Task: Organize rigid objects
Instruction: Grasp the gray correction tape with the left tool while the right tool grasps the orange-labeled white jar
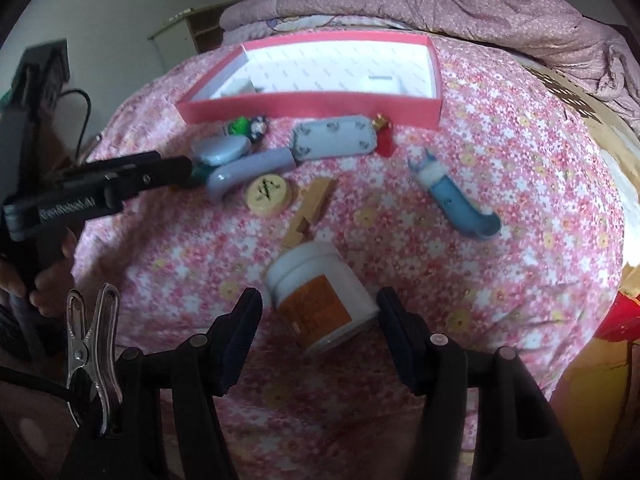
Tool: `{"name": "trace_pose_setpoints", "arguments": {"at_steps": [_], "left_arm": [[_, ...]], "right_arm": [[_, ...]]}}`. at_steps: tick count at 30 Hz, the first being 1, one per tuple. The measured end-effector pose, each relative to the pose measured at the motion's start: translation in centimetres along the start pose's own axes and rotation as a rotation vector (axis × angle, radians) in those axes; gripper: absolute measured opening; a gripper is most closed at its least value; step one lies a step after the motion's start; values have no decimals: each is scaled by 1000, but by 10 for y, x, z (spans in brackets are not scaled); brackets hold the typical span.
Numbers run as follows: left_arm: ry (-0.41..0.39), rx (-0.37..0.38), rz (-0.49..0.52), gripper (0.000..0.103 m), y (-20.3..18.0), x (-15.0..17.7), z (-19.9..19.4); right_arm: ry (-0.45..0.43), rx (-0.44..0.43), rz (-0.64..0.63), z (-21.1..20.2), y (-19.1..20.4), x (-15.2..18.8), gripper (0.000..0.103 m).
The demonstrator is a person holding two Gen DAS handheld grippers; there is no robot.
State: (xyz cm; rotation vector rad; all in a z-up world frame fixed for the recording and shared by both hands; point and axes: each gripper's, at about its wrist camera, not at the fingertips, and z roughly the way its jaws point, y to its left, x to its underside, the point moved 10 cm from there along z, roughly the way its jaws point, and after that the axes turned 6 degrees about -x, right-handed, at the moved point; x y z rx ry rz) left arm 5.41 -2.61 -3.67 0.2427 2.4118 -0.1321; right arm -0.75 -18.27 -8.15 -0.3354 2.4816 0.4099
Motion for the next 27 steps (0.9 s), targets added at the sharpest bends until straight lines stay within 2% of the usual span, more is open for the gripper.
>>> {"name": "trace_pose_setpoints", "arguments": {"at_steps": [2, 5, 11, 14, 22, 27], "left_arm": [[2, 2, 10, 74, -1, -1, 5], [-1, -28, 30, 78, -1, -6, 16], [10, -16, 81, 84, -13, -12, 31], [41, -15, 62, 88, -20, -11, 39], [17, -64, -16, 91, -19, -24, 50], [2, -93, 9, 94, -23, -23, 54]], "right_arm": [[-12, 27, -29, 0, 0, 0, 53], [-21, 37, -48, 1, 1, 1, 53], [-48, 11, -25, 1, -1, 0, 53], [-53, 15, -32, 2, 0, -2, 53], [-75, -13, -19, 1, 0, -1, 53], [-82, -26, -14, 1, 0, -1, 53]]}}
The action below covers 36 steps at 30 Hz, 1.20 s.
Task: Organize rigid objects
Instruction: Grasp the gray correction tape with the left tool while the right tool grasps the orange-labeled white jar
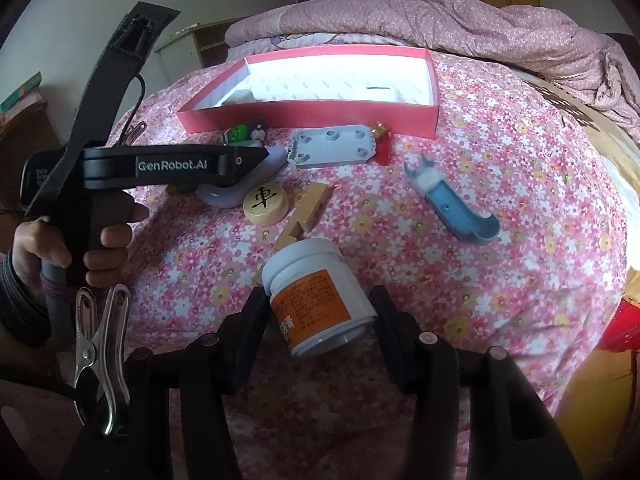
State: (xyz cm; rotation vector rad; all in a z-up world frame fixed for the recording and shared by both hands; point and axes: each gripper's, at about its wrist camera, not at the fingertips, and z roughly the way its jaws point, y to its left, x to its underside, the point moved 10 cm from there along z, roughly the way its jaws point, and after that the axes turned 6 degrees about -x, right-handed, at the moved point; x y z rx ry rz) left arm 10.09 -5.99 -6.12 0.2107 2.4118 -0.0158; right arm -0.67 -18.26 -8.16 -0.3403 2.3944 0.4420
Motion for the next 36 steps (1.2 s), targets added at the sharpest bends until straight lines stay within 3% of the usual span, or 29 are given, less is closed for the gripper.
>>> {"name": "trace_pose_setpoints", "arguments": {"at_steps": [4, 10, 14, 21, 30, 33, 36], "left_arm": [[-15, -45, 48, 94, -5, 3, 2], [-24, -53, 33, 95, -3, 5, 3], [-19, -57, 31, 103, -2, 8, 5], [8, -53, 25, 103, -1, 10, 4], [-62, 8, -73, 98, 6, 3, -18], [-48, 15, -95, 90, 10, 4, -16], [-45, 31, -106, 90, 12, 4, -16]], "right_arm": [[0, -1, 1, 0, 0, 0, 53], [0, 1, -1, 0, 0, 0, 53], [0, 3, -2, 0, 0, 0, 53], [-2, -1, 1, 0, 1, 0, 53], [-3, -2, 1, 0, 1, 0, 54], [-4, -2, 1, 0, 1, 0, 54], [-4, -2, 1, 0, 1, 0, 54]]}}
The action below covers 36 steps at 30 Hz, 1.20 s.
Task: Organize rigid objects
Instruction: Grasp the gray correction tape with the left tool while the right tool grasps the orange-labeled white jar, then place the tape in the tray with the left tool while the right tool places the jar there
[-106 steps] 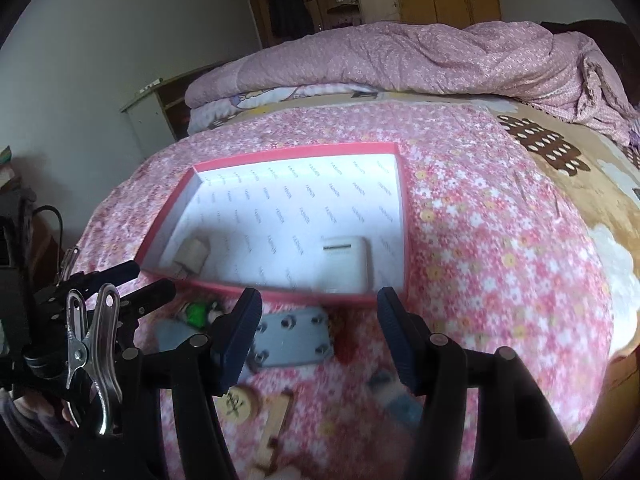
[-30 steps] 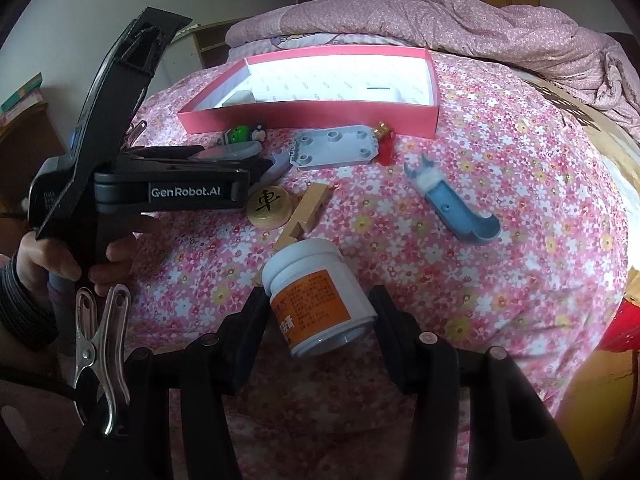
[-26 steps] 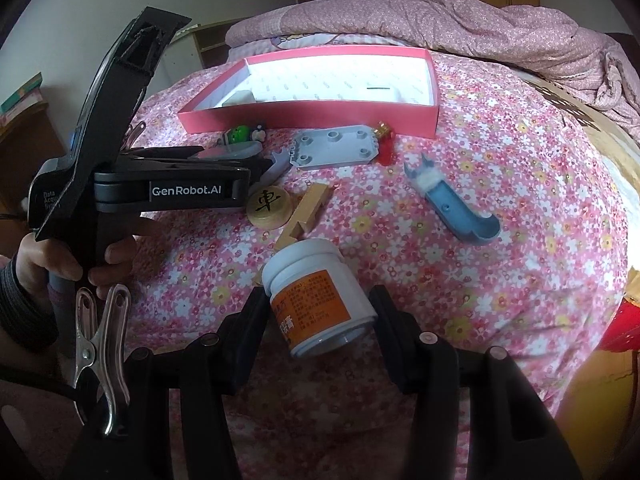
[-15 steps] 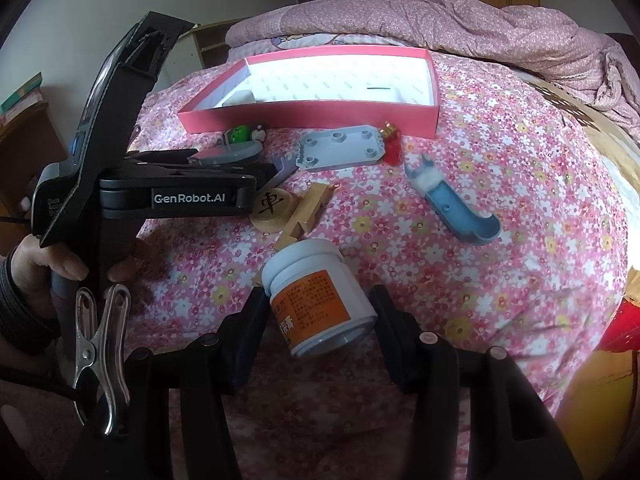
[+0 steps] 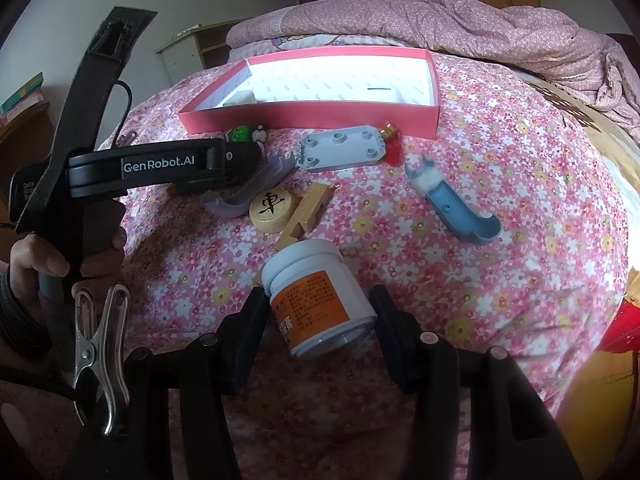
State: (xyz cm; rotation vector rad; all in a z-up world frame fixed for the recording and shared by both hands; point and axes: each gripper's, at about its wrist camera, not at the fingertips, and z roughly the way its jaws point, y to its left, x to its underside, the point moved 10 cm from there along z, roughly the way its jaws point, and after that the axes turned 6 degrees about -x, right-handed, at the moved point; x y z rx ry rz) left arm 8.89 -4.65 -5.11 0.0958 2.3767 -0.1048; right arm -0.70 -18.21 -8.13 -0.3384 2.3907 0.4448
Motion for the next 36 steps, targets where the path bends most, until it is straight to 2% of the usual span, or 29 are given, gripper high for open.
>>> {"name": "trace_pose_setpoints", "arguments": {"at_steps": [7, 12, 19, 21, 36], "left_arm": [[-29, -35, 32, 90, 5, -2, -9], [-65, -74, 75, 90, 6, -4, -20], [-88, -59, 80, 90, 5, -6, -30], [-99, -59, 85, 90, 6, -8, -34], [-118, -57, 73, 90, 13, -17, -43]], "right_arm": [[-3, 7, -7, -1, 0, 0, 54], [0, 44, -38, 0, 3, 0, 52], [-10, 47, -37, -1, 3, 0, 50], [-16, 37, -35, -2, 4, -1, 46], [-108, 2, -10, -20, 3, -38, 46]]}}
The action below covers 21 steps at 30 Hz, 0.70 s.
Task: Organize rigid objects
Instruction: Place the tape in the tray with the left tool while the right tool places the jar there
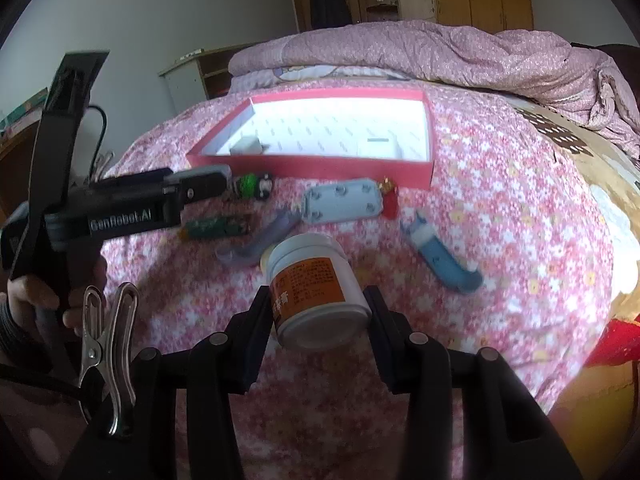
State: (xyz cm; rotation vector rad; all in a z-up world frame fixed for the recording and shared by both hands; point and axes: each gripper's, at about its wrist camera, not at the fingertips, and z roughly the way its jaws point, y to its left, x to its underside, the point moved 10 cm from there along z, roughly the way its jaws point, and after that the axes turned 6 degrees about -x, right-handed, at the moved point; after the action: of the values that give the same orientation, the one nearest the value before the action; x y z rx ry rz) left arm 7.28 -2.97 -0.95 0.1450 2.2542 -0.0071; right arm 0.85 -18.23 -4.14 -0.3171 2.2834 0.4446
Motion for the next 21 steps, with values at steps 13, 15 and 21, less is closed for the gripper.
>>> {"name": "trace_pose_setpoints", "arguments": {"at_steps": [13, 15, 21], "left_arm": [[-23, 20, 5, 90, 10, -44, 16], [-21, 24, -13, 90, 14, -53, 23], [-22, 9, -32, 90, 25, -80, 49]], "right_arm": [[-45, -21, 75, 14, -15, -54, 46], [-47, -29, 95, 17, -15, -55, 46], [-42, -26, 94, 21, -14, -60, 46]]}}
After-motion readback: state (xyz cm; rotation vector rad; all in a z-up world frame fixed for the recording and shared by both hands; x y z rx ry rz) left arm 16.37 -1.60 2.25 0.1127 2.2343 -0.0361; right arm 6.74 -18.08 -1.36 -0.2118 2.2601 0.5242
